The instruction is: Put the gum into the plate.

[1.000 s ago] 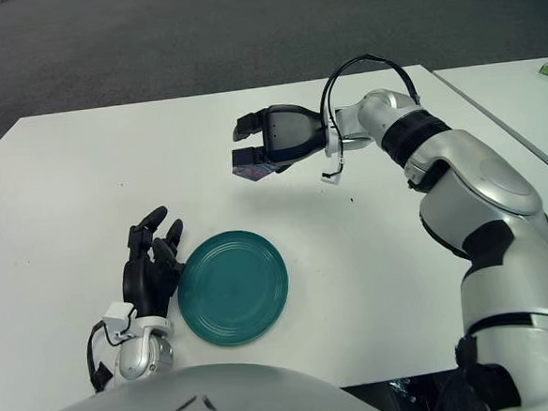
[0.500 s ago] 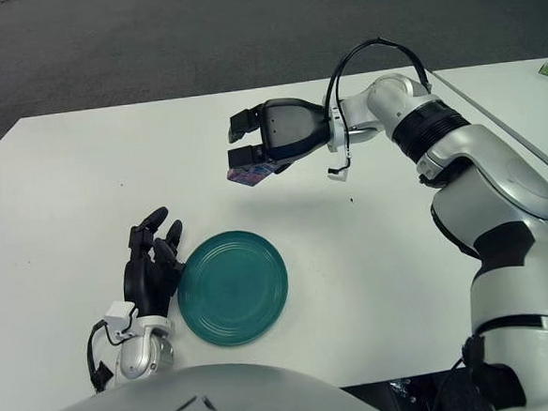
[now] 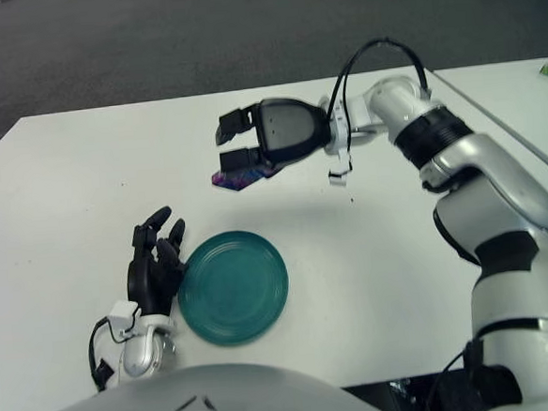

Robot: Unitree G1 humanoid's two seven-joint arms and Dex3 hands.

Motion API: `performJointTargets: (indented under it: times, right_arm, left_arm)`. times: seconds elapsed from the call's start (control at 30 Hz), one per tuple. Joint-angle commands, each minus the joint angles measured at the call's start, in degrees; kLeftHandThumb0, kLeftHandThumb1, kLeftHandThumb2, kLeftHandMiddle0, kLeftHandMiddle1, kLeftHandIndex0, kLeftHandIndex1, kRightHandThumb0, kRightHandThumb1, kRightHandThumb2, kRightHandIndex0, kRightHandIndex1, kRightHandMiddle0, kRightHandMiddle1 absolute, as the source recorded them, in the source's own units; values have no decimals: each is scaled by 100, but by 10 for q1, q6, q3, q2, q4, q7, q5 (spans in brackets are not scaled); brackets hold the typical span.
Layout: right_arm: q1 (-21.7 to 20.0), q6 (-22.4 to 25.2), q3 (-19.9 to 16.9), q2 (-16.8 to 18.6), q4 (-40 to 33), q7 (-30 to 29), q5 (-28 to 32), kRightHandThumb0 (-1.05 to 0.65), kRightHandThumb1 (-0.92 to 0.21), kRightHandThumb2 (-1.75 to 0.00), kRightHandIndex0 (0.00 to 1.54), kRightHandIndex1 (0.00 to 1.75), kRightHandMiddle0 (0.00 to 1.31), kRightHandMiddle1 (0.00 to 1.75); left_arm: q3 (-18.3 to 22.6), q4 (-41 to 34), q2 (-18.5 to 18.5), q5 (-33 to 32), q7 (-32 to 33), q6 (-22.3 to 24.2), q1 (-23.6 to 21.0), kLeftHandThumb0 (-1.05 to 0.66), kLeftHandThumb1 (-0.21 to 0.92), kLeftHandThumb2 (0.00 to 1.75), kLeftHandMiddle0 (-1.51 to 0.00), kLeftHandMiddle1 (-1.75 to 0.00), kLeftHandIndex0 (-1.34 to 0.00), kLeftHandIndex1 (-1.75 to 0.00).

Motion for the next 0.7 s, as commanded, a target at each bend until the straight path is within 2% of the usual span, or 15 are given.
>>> performJointTargets:
  times: [0.0, 0.17, 0.3, 0.47, 0.67]
  right_arm:
    - [38, 0, -41, -12, -51, 54, 52, -38, -73, -62, 48, 60, 47, 154]
    - [99, 12, -80, -8, -129, 133, 99, -38, -76, -57, 49, 62, 48, 152]
    - [122, 3, -99, -1, -160, 186, 121, -38, -75, -55, 50, 63, 50, 150]
    - [139, -15, -117, 14, -166, 226, 134, -40, -66, -63, 54, 62, 61, 142]
    - [150, -33, -129, 32, -158, 268, 141, -41, -61, -69, 53, 63, 64, 141]
  left_arm:
    - [5, 4, -35, -14, -3, -4, -17, -90, 92, 90, -49, -19, -8, -99]
    - [7, 9, -43, -54, -18, -9, -21, -91, 92, 88, -52, -21, -13, -110]
    - [3, 9, -44, -87, -38, -6, -27, -89, 92, 85, -51, -22, -10, -108]
    - [-43, -37, -60, -62, -15, -2, -5, -82, 92, 88, -47, -35, -6, -105]
    - [-32, -16, -57, -41, -1, -30, -13, -80, 92, 90, -44, -41, -6, -105]
